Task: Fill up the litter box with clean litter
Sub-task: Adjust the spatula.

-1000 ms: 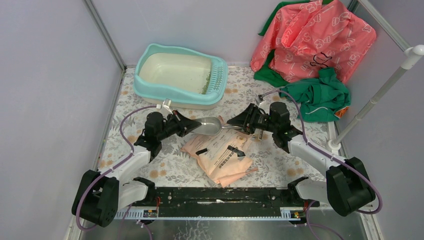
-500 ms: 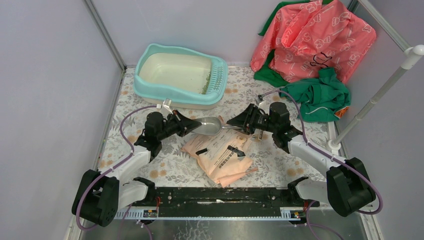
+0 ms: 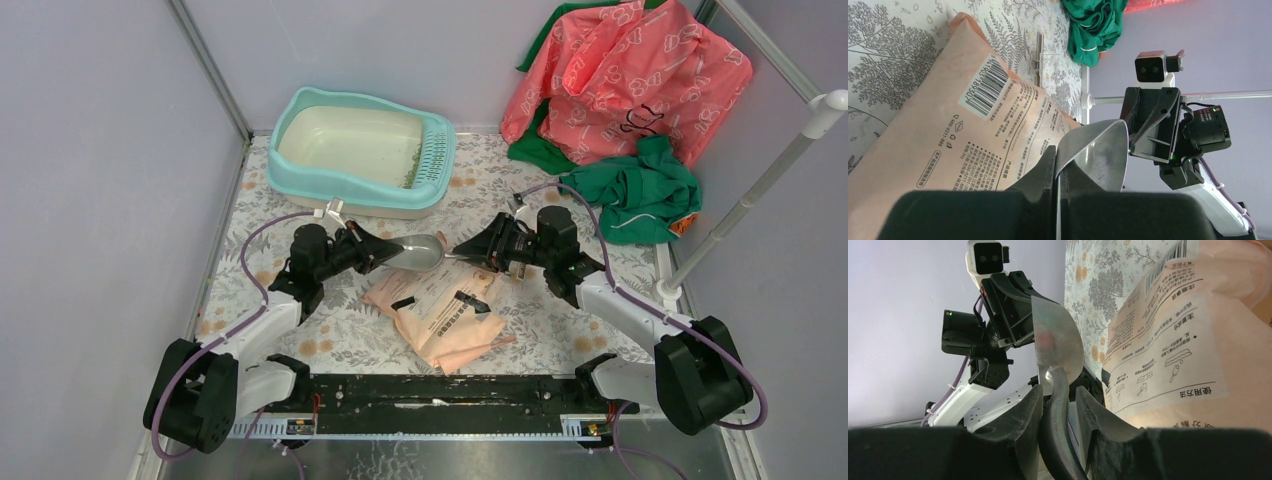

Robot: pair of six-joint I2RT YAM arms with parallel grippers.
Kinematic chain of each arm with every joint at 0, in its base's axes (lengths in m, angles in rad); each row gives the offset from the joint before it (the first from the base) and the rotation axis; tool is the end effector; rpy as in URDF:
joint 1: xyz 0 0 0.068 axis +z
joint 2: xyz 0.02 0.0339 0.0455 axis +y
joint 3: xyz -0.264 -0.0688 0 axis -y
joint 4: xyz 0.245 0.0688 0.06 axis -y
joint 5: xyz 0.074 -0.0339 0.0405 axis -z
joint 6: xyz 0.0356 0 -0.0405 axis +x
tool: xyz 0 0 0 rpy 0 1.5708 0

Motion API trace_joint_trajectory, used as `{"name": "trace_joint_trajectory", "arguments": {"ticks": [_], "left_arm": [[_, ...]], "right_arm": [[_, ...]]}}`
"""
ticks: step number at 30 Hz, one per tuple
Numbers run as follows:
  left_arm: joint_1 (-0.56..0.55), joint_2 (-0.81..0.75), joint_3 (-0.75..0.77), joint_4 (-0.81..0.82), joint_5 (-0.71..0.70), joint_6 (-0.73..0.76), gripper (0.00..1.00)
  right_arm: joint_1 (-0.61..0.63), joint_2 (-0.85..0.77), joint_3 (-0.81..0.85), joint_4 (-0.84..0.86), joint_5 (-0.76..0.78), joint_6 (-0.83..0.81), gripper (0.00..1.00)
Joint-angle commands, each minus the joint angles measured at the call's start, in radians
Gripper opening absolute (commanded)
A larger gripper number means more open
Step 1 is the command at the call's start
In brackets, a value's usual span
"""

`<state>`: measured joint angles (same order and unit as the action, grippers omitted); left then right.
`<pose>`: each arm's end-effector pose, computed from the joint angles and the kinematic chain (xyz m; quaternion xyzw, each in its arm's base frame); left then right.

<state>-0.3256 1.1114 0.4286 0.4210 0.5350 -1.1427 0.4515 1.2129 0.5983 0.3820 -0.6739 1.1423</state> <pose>0.2139 -0.0914 0.2150 -0.1563 0.7661 -0.5490 0.2954 0.2255 0.1340 0.2450 0.0577 0.7660 0.5999 0.2237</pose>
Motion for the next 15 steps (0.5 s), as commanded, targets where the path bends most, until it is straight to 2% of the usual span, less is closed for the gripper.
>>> {"name": "trace_joint_trajectory", "arguments": {"ticks": [1, 5, 7, 10, 13, 15], "left_arm": [[-0.006, 0.002, 0.025, 0.04, -0.002, 0.018, 0.0], [-0.007, 0.002, 0.027, 0.041, 0.007, 0.021, 0.0], [-0.007, 0.002, 0.028, 0.041, 0.017, 0.025, 0.01], [-0.007, -0.002, 0.034, 0.025, 0.02, 0.035, 0.2], [-0.005, -0.013, 0.051, -0.007, 0.019, 0.053, 0.32], [-0.001, -0.024, 0.068, -0.041, 0.018, 0.067, 0.38]], "right_arm": [[0.011, -0.023, 0.009, 0.037, -0.012, -0.017, 0.29], [0.012, -0.02, 0.005, 0.052, -0.013, -0.01, 0.19], [0.012, -0.019, 0.001, 0.067, -0.018, 0.0, 0.1], [0.012, -0.024, -0.007, 0.108, -0.032, 0.029, 0.0], [0.012, -0.056, -0.008, 0.108, -0.029, 0.044, 0.0], [0.007, -0.096, 0.006, 0.049, -0.023, 0.023, 0.0]]}}
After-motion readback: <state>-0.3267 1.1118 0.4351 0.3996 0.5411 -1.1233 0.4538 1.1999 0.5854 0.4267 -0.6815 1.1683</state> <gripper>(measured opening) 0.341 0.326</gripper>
